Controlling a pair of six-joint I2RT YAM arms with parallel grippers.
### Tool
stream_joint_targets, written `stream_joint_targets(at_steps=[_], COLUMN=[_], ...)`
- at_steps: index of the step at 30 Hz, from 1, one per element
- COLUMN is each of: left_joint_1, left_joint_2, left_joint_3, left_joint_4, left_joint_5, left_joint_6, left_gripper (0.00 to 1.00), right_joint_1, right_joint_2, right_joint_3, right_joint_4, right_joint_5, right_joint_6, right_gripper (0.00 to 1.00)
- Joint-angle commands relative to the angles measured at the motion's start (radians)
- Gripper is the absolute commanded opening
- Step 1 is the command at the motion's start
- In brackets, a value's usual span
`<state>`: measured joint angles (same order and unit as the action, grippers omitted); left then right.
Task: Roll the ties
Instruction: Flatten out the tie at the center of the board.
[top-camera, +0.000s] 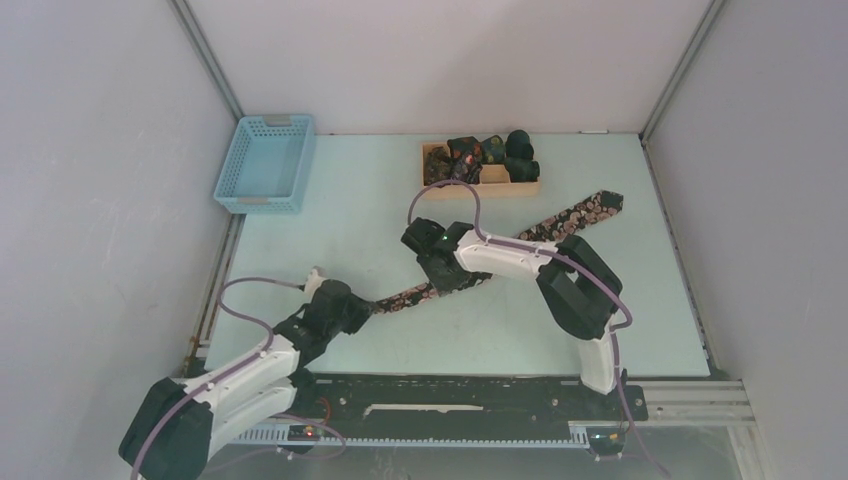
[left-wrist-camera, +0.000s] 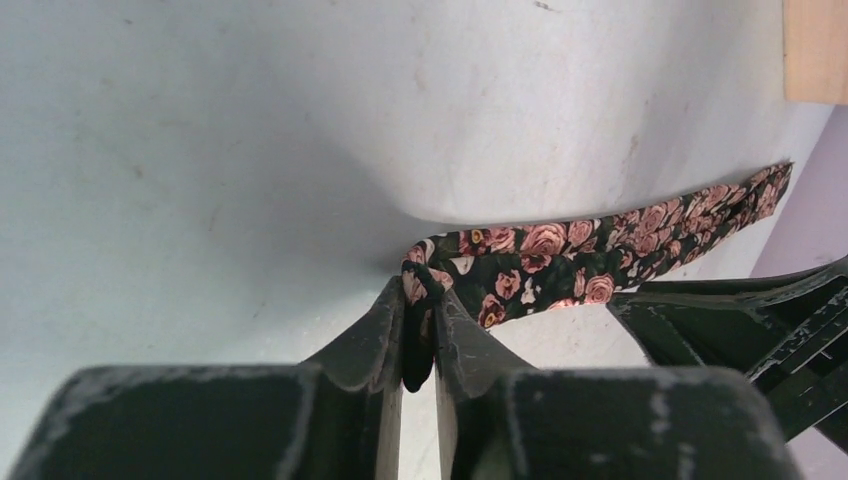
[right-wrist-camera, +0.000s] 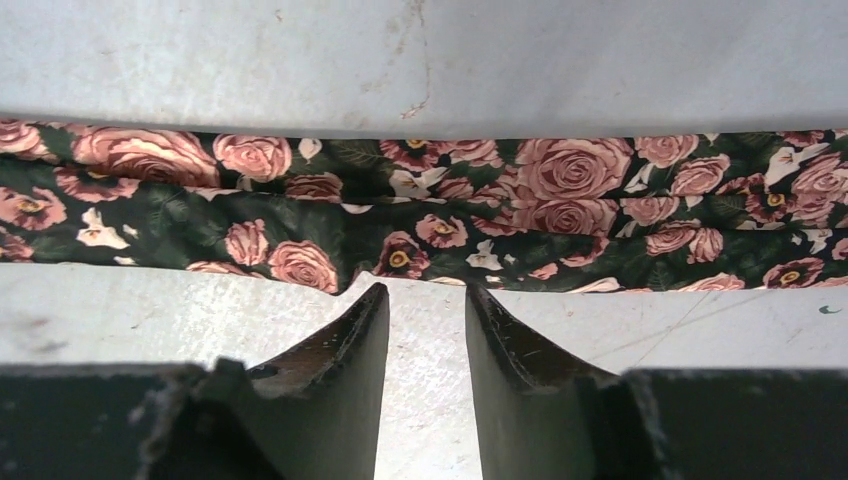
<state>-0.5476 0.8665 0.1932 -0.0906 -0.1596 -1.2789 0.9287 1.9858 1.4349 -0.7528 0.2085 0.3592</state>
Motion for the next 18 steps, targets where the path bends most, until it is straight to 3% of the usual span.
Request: stream_joint_targets(at_steps=[1,4,6,11,18], left_joint_1=[0.002,0.002,0.002,0.002,0.002], left_joint_2=[-0.056,-0.1,-0.145,-0.255,-0.309], left_joint_3=[-0.025,-0.037,-0.036,-0.053,-0.057], left_joint_4=[-0.021,-0.043,-0.084,-0.158,-0.158], left_joint_5=[-0.049,-0.062,-0.078,-0.123,-0.109], left_joint_6=[-0.043,-0.052,-0.054,-0.031,0.169], left_gripper=[0.25,0.59,0.69,0.68,0.65], right_joint_1=[-0.002,0.004,0.009,0.002,-0.041], right_joint_2=[-0.068,-0.1,-0.122,-0.152,-0.178], right_joint_3=[0.018,-0.023,-0.058,-0.134,-0.191], right_joint_4=[0.002,0.017,0.033,0.072,0.082], right_joint_5=[0.015,-0.013,-0.031,-0.057,-0.048], right_joint_6=[-0.001,0.008,0.015,0.024,0.01], right_gripper=[0.38,0.37,0.37,0.35,0.32])
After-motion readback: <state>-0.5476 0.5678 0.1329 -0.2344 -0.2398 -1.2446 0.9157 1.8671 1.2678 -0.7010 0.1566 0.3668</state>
